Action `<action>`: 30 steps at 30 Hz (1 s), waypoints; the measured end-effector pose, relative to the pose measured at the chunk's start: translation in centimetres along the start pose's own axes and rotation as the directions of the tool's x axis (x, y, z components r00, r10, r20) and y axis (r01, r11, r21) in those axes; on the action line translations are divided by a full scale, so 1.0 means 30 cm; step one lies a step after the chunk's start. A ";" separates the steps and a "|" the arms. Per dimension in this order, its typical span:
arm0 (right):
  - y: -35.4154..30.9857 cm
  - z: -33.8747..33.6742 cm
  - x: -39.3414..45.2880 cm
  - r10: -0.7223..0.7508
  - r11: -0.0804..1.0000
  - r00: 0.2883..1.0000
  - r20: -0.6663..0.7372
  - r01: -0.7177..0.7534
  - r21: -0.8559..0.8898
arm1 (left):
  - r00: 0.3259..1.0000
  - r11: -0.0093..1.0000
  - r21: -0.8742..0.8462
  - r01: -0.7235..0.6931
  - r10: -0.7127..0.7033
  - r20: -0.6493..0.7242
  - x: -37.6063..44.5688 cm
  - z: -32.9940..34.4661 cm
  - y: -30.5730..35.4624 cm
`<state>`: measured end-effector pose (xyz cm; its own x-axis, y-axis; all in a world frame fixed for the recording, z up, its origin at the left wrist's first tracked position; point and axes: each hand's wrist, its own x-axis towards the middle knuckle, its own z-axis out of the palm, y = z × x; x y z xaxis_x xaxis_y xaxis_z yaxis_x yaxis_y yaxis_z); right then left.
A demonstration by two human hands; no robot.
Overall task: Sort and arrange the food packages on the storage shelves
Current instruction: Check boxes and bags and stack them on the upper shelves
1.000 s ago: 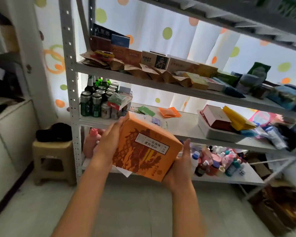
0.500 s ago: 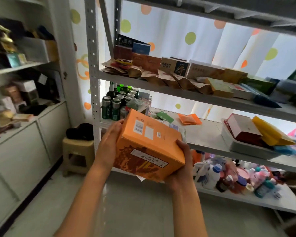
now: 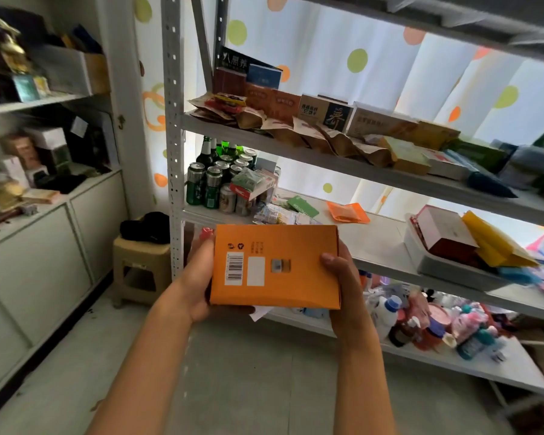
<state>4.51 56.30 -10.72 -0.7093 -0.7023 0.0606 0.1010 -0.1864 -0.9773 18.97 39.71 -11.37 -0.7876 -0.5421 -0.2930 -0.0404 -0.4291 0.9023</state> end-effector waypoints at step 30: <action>0.030 0.061 -0.024 -0.051 0.998 0.998 -0.031 0.050 -0.024 | 0.995 0.962 -0.256 -0.092 0.101 0.022 0.030 -0.071 -0.070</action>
<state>6.39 55.38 -11.28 -0.7350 -0.6700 0.1040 0.0485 -0.2049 -0.9776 19.66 38.60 -14.19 -0.8009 -0.5667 -0.1935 0.1911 -0.5481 0.8143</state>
